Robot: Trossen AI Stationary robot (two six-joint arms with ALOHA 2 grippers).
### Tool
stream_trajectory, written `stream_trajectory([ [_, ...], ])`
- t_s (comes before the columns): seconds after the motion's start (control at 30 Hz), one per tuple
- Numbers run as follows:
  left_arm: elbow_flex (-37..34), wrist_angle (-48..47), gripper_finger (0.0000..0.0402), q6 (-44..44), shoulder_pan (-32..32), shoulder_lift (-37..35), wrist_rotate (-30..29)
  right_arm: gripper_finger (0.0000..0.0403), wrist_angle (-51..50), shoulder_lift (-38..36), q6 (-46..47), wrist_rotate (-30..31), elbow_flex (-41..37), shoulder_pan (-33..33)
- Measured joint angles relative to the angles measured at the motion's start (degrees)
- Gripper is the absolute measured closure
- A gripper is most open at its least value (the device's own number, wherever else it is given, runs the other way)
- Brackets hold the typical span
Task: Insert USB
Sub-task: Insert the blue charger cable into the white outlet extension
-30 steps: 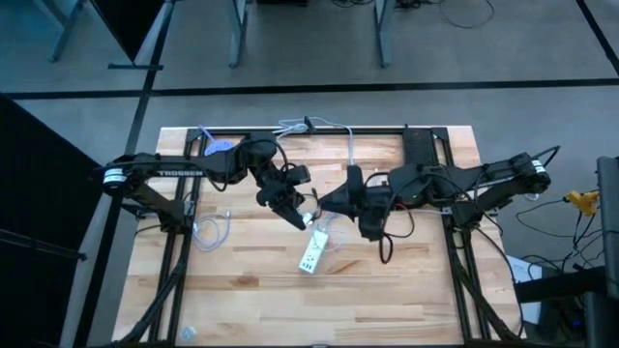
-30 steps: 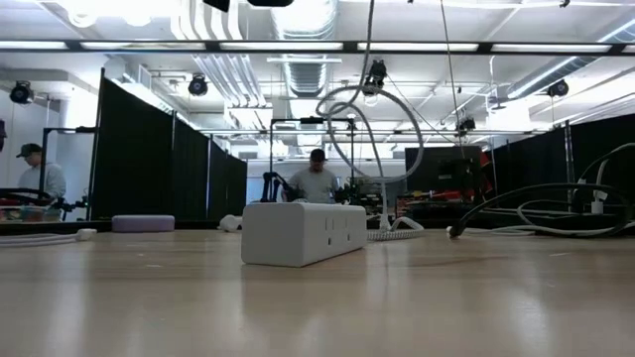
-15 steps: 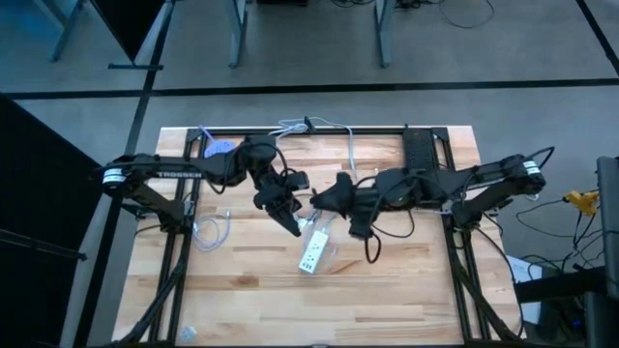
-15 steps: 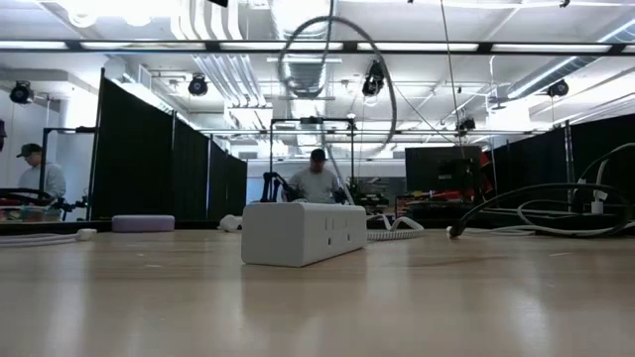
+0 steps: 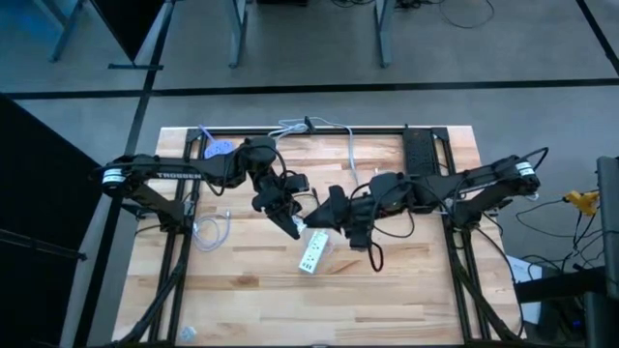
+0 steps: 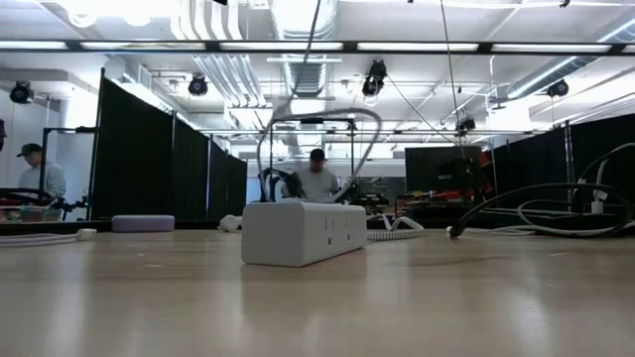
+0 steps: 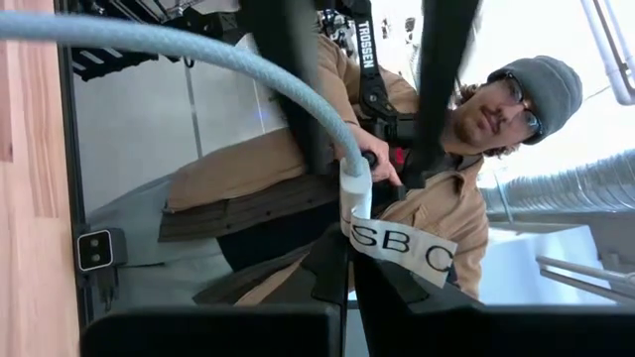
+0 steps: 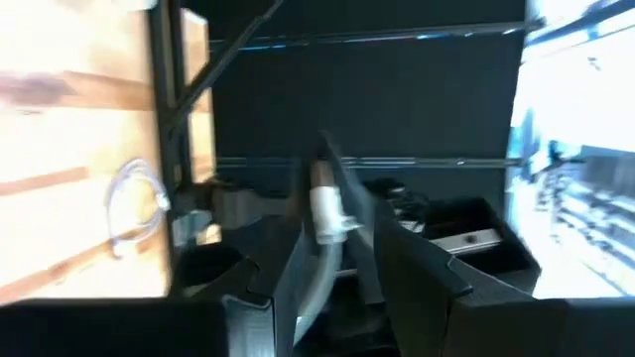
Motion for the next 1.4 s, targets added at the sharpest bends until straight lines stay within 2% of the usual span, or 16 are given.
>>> stream_trajectory([
  [0.3,0.0,0.1,0.0401,-0.1,-0.7,0.0,0.0,0.0290,1.8,1.9,-2.0,-1.6,0.0,0.3],
  [0.9,0.0,0.1,0.0401,0.0,-2.7,0.0,-0.2,0.0354,2.1,2.0,-1.9,-4.7,0.0,0.5],
  [1.4,0.0,0.2,0.0401,0.0,-3.1,0.3,-0.5,0.0327,3.0,2.6,-1.9,-5.9,0.0,0.4],
])
